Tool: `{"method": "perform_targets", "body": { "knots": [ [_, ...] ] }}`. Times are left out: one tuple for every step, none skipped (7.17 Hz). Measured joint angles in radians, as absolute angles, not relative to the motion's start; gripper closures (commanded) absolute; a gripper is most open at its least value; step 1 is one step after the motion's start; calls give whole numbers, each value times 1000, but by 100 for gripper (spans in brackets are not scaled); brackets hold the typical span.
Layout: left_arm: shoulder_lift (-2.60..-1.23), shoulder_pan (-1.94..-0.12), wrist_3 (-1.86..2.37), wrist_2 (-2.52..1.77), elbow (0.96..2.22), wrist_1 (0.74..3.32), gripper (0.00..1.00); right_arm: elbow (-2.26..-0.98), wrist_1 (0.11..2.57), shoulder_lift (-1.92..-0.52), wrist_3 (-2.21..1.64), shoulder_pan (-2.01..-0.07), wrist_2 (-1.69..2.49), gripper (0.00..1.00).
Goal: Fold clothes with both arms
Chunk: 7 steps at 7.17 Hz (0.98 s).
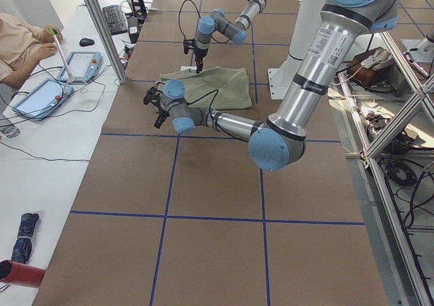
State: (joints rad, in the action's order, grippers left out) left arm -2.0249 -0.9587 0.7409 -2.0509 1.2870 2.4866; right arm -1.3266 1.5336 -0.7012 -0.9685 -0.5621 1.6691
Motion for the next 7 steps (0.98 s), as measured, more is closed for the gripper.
{"method": "perform_targets", "body": {
  "knots": [
    [-2025, -958, 741, -2051, 1287, 2487, 0, -1309, 1533, -697, -963, -560, 1672, 0],
    [-2025, -958, 741, -2051, 1287, 2487, 0, -1291, 1534, -696, -959, -557, 1673, 0],
    [-2024, -958, 741, -2051, 1287, 2487, 0, -1277, 1536, -696, -957, -554, 1674, 0],
    [-2024, -957, 741, -2051, 1287, 2487, 0, -1268, 1539, -696, -953, -552, 1675, 0],
    [-2024, -957, 741, -2051, 1287, 2487, 0, -1260, 1542, -696, -941, -553, 1675, 0],
    [-2023, -957, 742, -2051, 1287, 2487, 0, -1254, 1551, -697, -921, -562, 1676, 0],
    [-2023, -957, 743, -2051, 1287, 2487, 0, -1250, 1566, -700, -893, -581, 1679, 0]
  ]
}}
